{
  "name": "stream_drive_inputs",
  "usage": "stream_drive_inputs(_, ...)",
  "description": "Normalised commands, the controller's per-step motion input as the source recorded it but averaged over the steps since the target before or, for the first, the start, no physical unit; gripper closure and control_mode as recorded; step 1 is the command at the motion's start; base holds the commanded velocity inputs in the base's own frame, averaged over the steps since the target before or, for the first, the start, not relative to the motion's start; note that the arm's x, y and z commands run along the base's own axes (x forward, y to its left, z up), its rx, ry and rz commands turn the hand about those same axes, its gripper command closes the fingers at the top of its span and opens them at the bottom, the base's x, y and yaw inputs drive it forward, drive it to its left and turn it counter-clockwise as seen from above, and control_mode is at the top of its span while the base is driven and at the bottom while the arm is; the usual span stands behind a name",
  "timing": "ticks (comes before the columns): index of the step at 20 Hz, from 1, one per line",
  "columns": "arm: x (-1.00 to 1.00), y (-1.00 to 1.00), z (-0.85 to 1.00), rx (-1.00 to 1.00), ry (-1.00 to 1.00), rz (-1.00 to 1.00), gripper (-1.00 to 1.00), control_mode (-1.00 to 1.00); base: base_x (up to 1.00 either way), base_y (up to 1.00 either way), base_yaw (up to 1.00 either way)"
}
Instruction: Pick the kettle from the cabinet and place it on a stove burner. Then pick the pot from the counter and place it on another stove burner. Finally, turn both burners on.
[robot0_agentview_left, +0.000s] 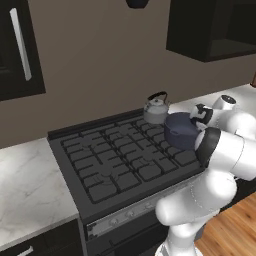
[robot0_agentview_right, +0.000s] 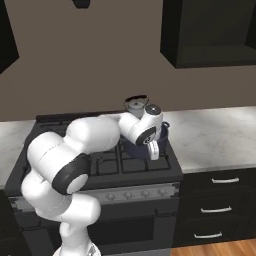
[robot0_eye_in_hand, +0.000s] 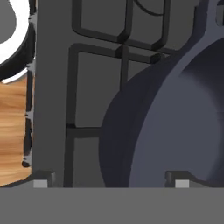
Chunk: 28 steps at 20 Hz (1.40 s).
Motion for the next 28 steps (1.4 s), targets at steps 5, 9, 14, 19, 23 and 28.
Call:
stream_drive_inputs(5, -0.21, 0.0, 0.32, 0.0, -0.05, 0.0, -1.0, -1.0, 0.0, 0.0, 0.0)
stream_drive_inputs(9, -0.3, 0.0, 0.21, 0.0, -0.04, 0.0, -1.0, -1.0, 0.0, 0.0, 0.0)
stream_drive_inputs(14, -0.4, 0.0, 0.18, 0.0, -0.06, -0.03, -1.0, -1.0, 0.0, 0.0, 0.0)
stream_drive_inputs(19, -0.43, 0.0, 0.12, 0.0, -0.04, -0.05, -1.0, -1.0, 0.0, 0.0, 0.0)
stream_drive_inputs(23, -0.47, -0.02, 0.01, 0.0, 0.0, -0.05, -1.0, -1.0, 0.0, 0.0, 0.0)
stream_drive_inputs(28, -0.38, -0.01, 0.0, 0.04, 0.0, -0.02, -1.0, -1.0, 0.0, 0.0, 0.0)
